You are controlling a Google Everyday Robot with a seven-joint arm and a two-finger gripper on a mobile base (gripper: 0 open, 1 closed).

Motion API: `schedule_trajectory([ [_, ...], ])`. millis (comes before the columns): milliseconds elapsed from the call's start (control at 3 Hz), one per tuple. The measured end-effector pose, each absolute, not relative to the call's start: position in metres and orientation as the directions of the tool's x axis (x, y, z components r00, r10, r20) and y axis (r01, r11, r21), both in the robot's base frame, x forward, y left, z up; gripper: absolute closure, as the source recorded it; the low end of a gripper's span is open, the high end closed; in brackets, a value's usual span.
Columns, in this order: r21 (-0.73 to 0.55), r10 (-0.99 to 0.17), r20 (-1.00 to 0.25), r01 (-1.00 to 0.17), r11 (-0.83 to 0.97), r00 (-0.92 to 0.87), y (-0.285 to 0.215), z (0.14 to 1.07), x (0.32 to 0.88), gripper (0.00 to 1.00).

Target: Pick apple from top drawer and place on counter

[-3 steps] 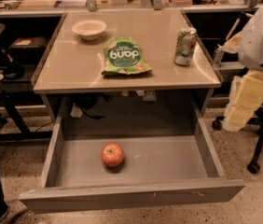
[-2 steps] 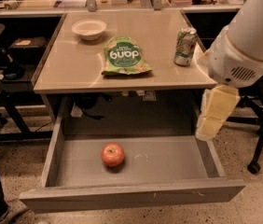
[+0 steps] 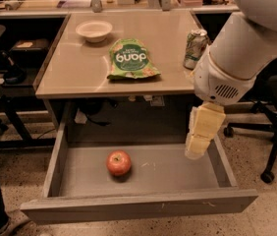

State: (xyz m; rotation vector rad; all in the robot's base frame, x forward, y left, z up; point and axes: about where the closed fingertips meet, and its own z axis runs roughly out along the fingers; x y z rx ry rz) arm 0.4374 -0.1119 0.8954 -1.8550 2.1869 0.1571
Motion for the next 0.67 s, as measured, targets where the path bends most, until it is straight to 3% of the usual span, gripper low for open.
schedule_trajectory([
  [667, -0.099, -0.951, -0.297, -0.988, 0.118, -0.083, -0.046, 0.848, 0.438, 0.0],
])
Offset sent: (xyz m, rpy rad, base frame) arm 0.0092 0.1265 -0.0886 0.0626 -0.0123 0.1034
